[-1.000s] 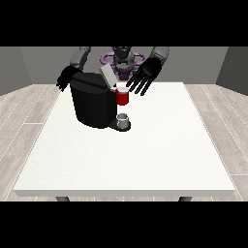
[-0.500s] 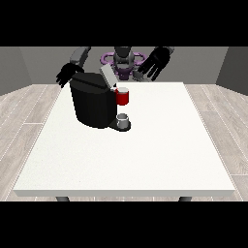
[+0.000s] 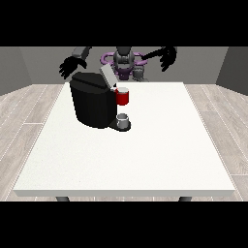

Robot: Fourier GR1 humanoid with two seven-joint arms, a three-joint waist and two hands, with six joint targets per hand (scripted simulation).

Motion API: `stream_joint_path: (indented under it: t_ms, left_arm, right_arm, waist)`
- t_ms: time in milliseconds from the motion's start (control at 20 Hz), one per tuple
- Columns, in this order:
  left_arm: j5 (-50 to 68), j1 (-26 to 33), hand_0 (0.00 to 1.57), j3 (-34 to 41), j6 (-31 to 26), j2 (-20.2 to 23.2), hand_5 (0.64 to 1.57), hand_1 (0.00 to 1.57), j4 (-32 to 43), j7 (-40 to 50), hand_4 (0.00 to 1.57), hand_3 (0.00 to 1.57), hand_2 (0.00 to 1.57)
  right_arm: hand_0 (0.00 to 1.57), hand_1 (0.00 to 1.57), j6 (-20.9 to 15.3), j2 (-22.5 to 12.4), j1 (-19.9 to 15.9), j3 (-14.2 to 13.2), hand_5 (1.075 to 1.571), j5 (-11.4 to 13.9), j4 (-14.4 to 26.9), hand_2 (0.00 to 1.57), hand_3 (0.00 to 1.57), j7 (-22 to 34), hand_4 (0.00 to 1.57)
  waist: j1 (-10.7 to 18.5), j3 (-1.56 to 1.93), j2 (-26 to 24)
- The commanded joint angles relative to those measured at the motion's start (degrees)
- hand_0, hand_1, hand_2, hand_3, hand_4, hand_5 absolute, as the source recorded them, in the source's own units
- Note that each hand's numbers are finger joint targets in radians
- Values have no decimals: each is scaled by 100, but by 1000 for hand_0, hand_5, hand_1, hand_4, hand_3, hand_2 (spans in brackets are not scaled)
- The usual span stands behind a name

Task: Insert the coffee pod into the coffee machine and close the lid

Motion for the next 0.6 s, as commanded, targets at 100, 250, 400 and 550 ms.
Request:
stream_joint_path:
  t_ms: [100,250,400,550]
  left_arm:
    - [608,763,0,252,-271,-403,1571,0,-155,37,227,0,0]
    - [688,1410,0,305,-239,-465,1571,0,-145,-106,0,0,0]
    - [905,1100,0,313,-390,-466,1571,0,-391,299,0,0,0]
    - [1032,1589,0,440,-342,-331,1571,0,-479,-203,0,0,0]
  right_arm:
    - [0,0,339,-265,301,186,1571,137,-153,0,0,1,366]
    - [0,0,543,-226,432,394,1571,70,-555,0,0,207,370]
    - [0,0,638,-496,-71,331,1571,89,-741,0,0,357,125]
    - [0,0,866,-730,-472,299,1571,-100,-1230,0,0,848,43]
  waist:
    - [396,2,-578]
    - [417,1,-905]
    - [538,3,-783]
    - [409,0,-613]
